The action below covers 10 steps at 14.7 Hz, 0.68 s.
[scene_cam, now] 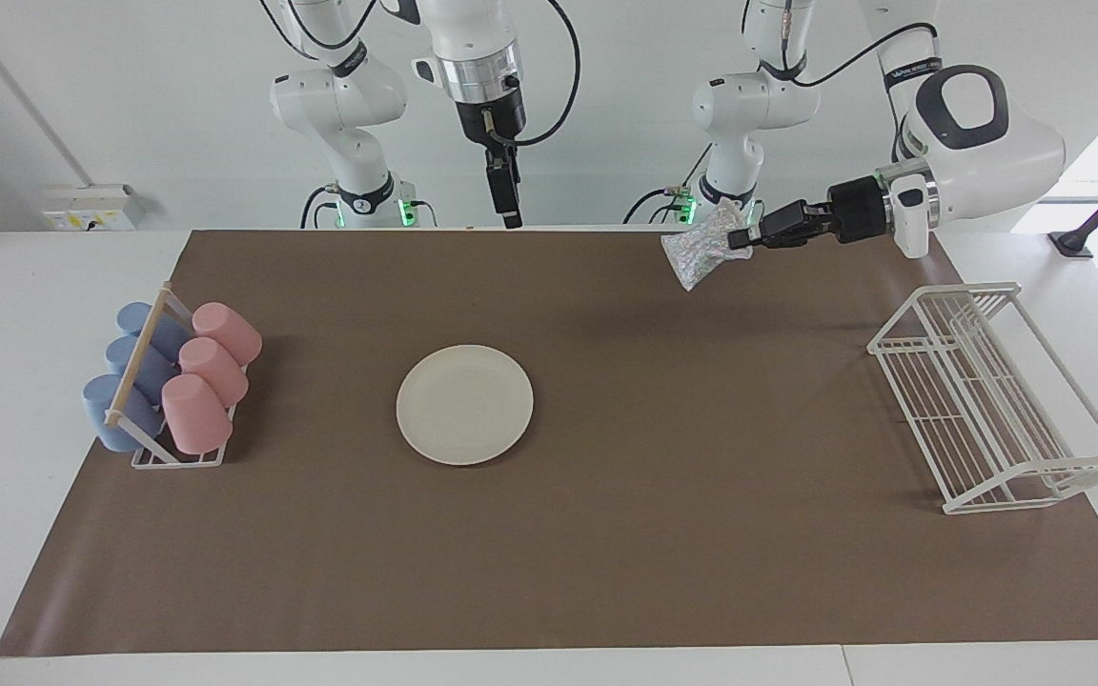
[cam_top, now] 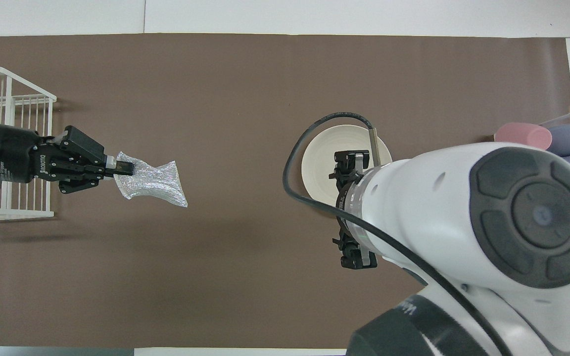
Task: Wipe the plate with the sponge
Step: 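Carry the sponge toward the right gripper while the right gripper lowers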
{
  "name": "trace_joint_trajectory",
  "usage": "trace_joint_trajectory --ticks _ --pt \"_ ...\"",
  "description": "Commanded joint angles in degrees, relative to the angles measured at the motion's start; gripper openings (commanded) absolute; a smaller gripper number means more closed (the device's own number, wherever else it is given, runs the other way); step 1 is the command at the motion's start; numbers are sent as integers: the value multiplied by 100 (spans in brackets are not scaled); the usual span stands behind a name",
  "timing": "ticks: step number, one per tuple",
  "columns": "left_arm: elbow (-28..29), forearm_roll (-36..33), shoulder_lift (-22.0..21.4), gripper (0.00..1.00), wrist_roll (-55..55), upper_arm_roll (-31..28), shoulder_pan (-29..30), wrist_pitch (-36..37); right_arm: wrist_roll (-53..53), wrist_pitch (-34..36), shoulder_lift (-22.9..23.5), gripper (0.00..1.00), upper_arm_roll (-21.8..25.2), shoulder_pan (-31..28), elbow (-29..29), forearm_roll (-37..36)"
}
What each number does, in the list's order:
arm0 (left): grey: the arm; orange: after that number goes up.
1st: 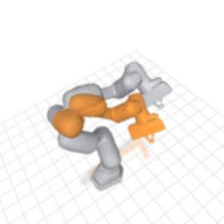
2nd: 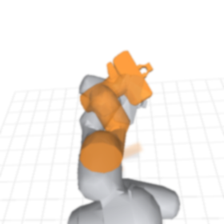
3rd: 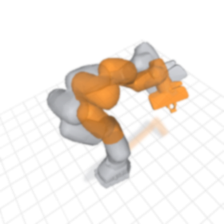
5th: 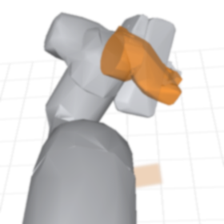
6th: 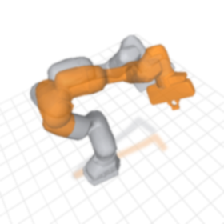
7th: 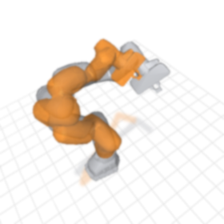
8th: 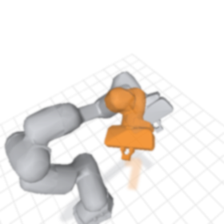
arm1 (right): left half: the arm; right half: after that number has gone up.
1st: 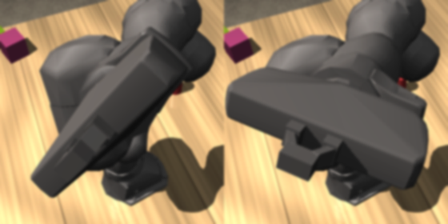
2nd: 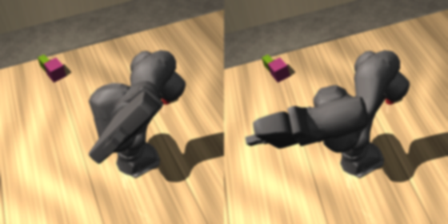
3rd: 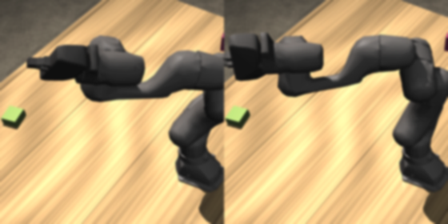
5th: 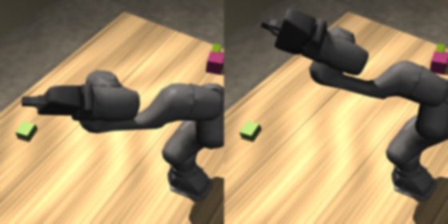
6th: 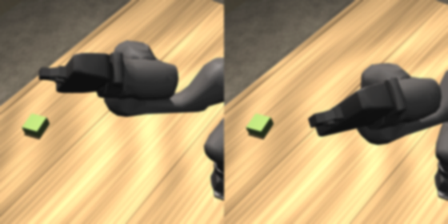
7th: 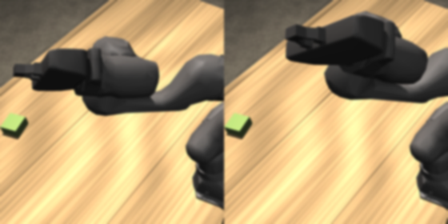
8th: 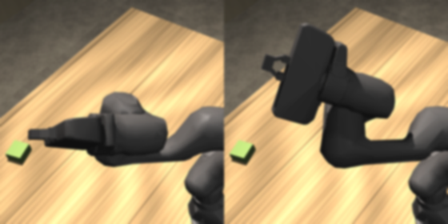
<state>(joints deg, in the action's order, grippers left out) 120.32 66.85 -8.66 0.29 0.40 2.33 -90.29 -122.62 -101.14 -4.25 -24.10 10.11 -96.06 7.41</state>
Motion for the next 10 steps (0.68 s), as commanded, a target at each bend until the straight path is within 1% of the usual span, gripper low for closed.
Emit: trace_joint_trajectory --ticks 1,2,3,4,5,6,8,10 --pt "755 442 -557 0 -730 4 -451 -340 -358 -589 -129 100 -16 289 -308 110" --pt "1078 747 -732 0 -1071 4 -488 -366 -376 -922 -129 100 -16 429 -412 198" --pt "1491 1124 -1021 0 -1492 12 -497 -497 -420 -1195 -129 100 -7 587 -509 234" --pt "1843 1485 -1241 0 -1818 38 -610 -751 -507 -1337 -120 100 -16 754 -597 234" --pt "1994 1758 -1313 0 -1952 30 -881 -936 -543 -1417 -111 100 -16 886 -685 226" --pt "2013 1900 -1305 0 -2153 21 -1014 -973 -569 -1504 -111 100 -7 948 -729 225" --pt "2293 1980 -1392 0 -2532 30 -1085 -807 -561 -1637 -103 100 -16 1054 -817 234" --pt "2373 1972 -1393 0 -2734 12 -1095 -430 -552 -1873 -85 100 -16 1098 -914 226"
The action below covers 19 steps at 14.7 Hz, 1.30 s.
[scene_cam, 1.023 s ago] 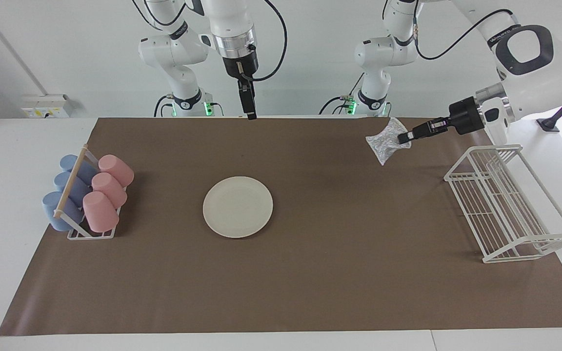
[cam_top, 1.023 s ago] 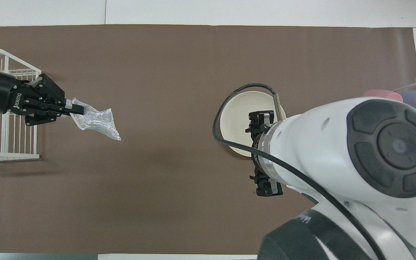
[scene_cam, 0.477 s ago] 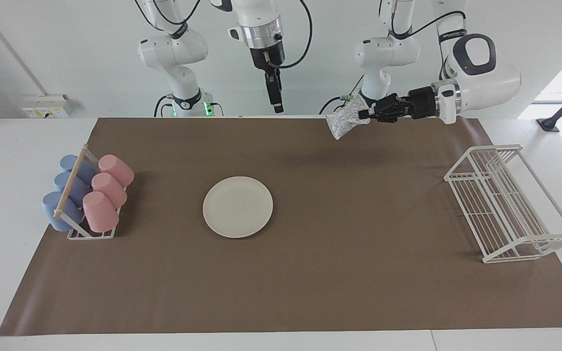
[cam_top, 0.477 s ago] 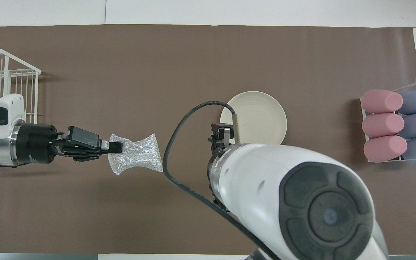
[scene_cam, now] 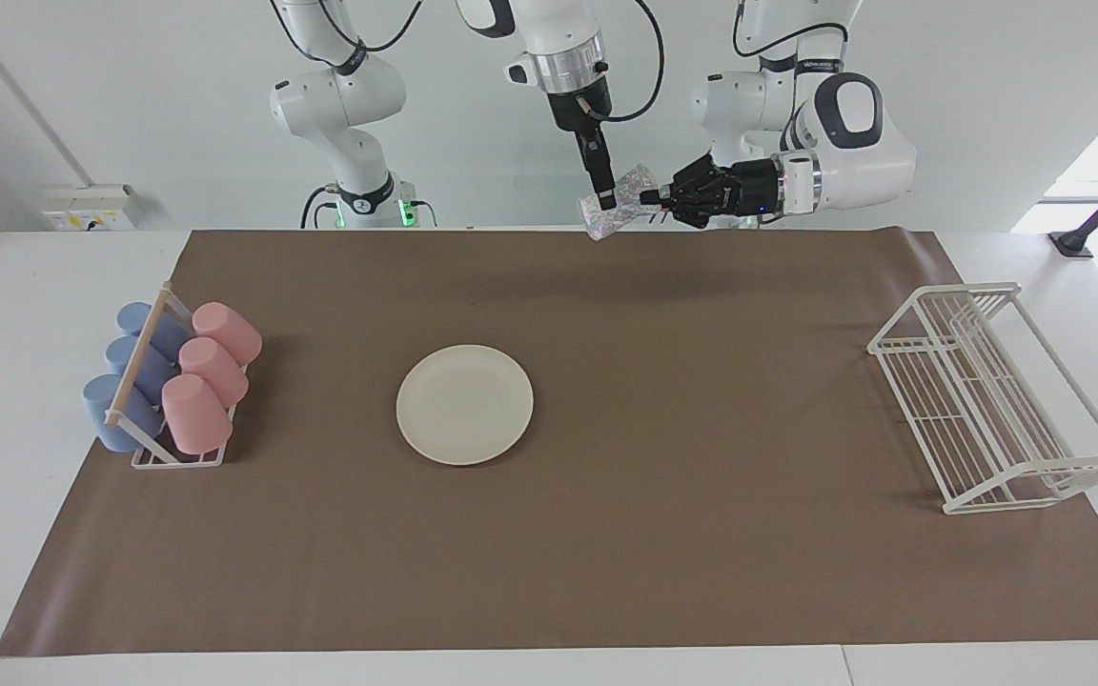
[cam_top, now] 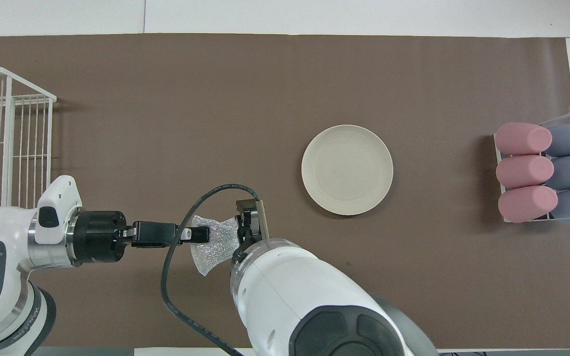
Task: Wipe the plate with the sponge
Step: 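Grasp the sponge from the left gripper with the right gripper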
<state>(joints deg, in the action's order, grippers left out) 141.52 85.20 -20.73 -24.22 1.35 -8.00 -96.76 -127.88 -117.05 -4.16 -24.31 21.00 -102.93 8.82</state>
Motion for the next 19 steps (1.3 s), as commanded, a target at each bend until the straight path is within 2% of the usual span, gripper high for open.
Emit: trace_joint_trajectory --ticks 1,4,5,8,9,10,18,19 --pt "279 137 -177 0 -320 -91 -62 288 -1 -414 -102 100 5 26 -323 85" --pt "297 137 -159 0 -373 -100 9 517 -36 -415 -146 100 5 35 -421 94" --pt "297 137 -159 0 -373 -100 9 535 -79 -441 -155 97 5 44 -438 94" --pt "297 93 -151 0 -373 -118 44 614 -36 -433 -155 28 -21 44 -439 94" --pt "297 93 -150 0 -373 -118 96 614 -27 -389 -155 9 -47 44 -439 94" --pt "297 84 -150 0 -364 -118 97 623 -1 -380 -164 0 -47 44 -447 94" --pt "280 -135 -150 0 -364 -126 114 746 166 -397 -146 0 -39 27 -430 94" --pt "271 -179 -150 24 -347 -126 106 737 193 -389 -146 0 -39 27 -430 94"
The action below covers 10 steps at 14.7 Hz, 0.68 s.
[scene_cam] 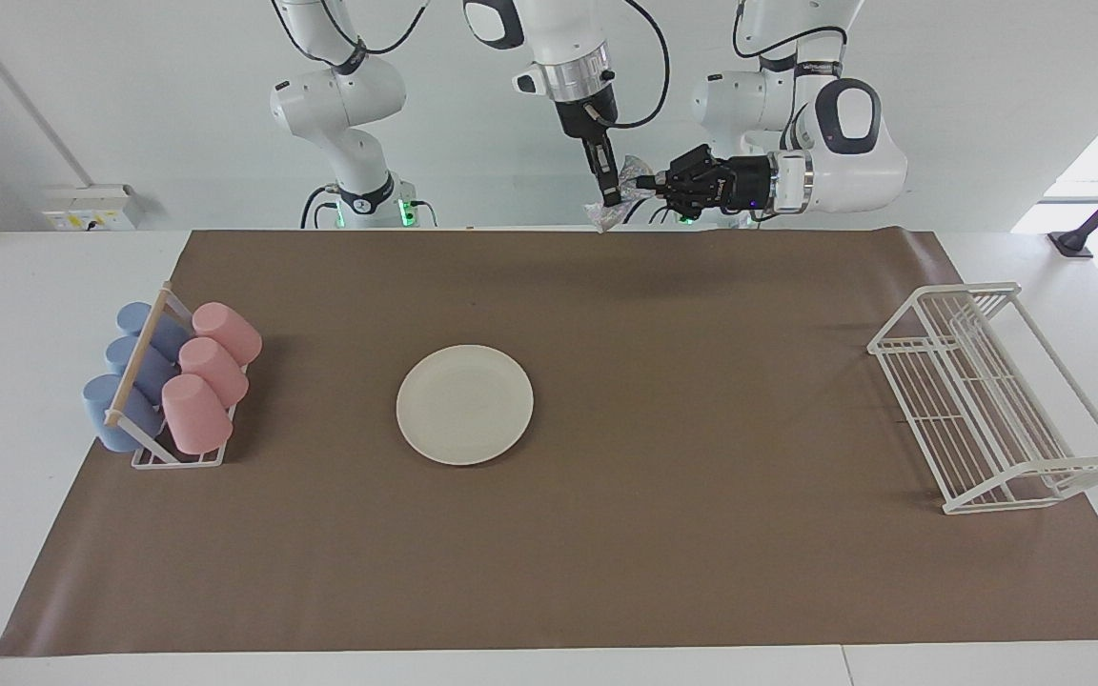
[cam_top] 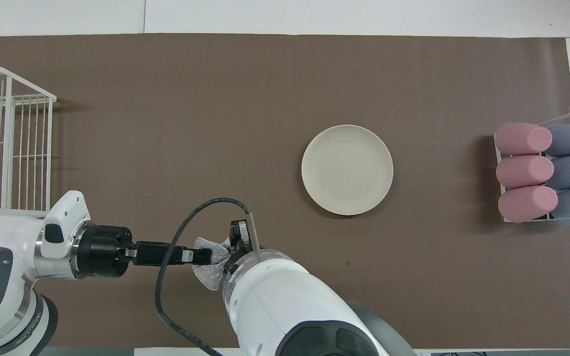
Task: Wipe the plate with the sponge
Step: 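Grasp the sponge from the left gripper with the right gripper, then carry the sponge onto the plate with the right gripper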
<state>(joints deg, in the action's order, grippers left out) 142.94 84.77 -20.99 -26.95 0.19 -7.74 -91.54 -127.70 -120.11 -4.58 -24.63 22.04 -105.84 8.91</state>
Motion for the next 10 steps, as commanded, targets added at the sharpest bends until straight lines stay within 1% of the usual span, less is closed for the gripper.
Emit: trace_joint_trajectory --ticks 1,4,6,8,9,10 --pt "102 -205 -133 99 -4 -2 79 207 184 -83 -104 0 -7 -77 -139 85" --pt "102 -224 -133 100 50 -10 79 216 192 -74 -104 0 2 -112 -139 67" --pt "93 -232 -133 100 164 -10 88 181 471 170 -113 0 37 -260 -148 -47" --pt "32 -477 -133 100 260 -10 105 137 1243 242 -95 0 28 -768 -252 -56" --pt "6 -583 -125 100 287 -2 193 137 1717 147 -34 0 28 -1041 -427 -56" --pt "6 -645 -125 100 287 -2 220 128 2070 -54 123 0 20 -1226 -534 -56"
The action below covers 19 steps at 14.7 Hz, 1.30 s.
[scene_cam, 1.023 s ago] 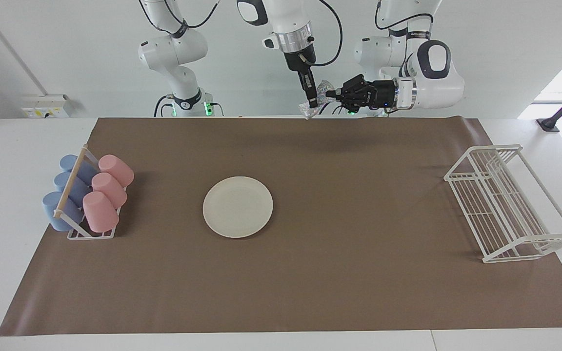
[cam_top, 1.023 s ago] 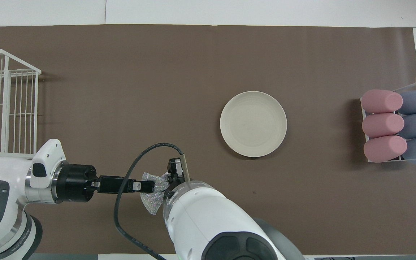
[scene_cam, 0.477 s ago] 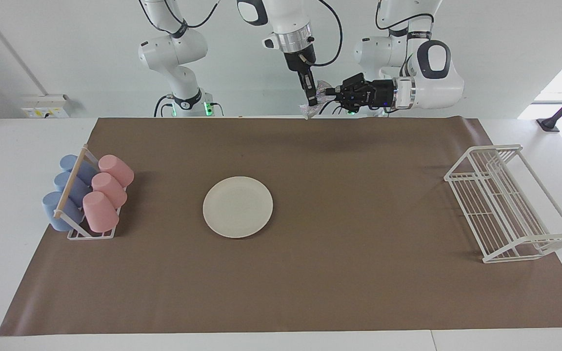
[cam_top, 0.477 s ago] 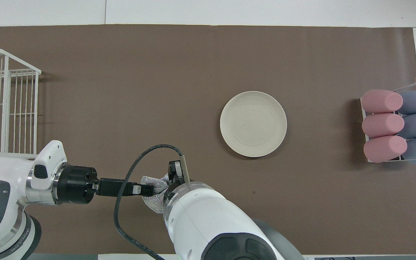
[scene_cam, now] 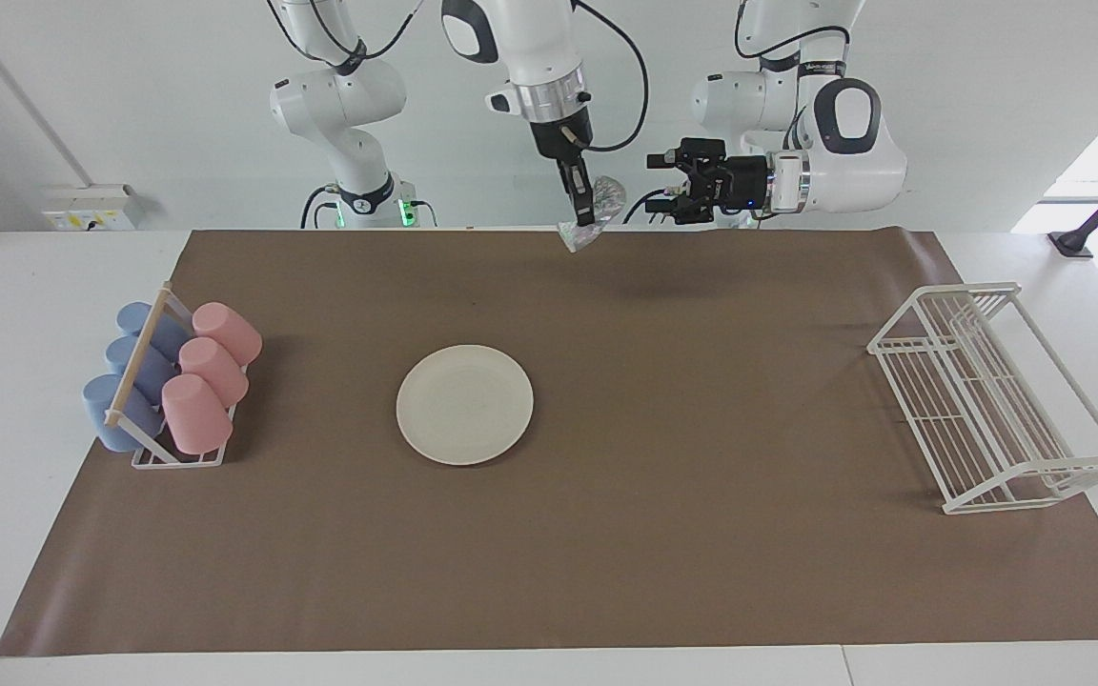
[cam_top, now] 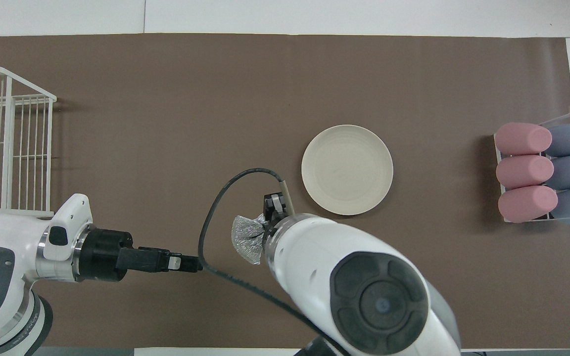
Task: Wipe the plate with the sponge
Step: 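Carry the sponge onto the plate with the right gripper, then rub the sponge around the plate surface with the right gripper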
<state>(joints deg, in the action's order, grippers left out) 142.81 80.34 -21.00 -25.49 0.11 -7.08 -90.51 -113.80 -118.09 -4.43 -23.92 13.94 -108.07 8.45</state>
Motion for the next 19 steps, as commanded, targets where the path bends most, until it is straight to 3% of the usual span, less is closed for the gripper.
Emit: trace_joint_trajectory --ticks 1,5,7,11,14,16,19 --pt "-25 -386 -115 100 219 7 155 -19 858 -641 327 0 -51 -540 -512 -10" --pt "-166 -1273 -106 100 334 7 172 -405 1816 -2268 908 0 -51 -980 -1417 -10" --pt "-332 -2159 -97 100 317 15 172 -651 2114 -2463 1049 0 -42 -1094 -1550 -10" --pt "-351 -2777 -44 100 343 15 172 -1248 2713 -2684 1348 0 -51 -1376 -1831 -2" --pt "-351 -3655 8 100 535 33 172 -1696 2793 -2710 1532 0 -51 -1359 -1841 7" --pt "-351 -4025 44 100 694 42 163 -1943 2925 -3025 1664 0 -51 -1350 -1919 7" --pt "-351 -5210 96 100 1184 129 85 -2390 3537 -3614 1998 0 -34 -1490 -2043 7"
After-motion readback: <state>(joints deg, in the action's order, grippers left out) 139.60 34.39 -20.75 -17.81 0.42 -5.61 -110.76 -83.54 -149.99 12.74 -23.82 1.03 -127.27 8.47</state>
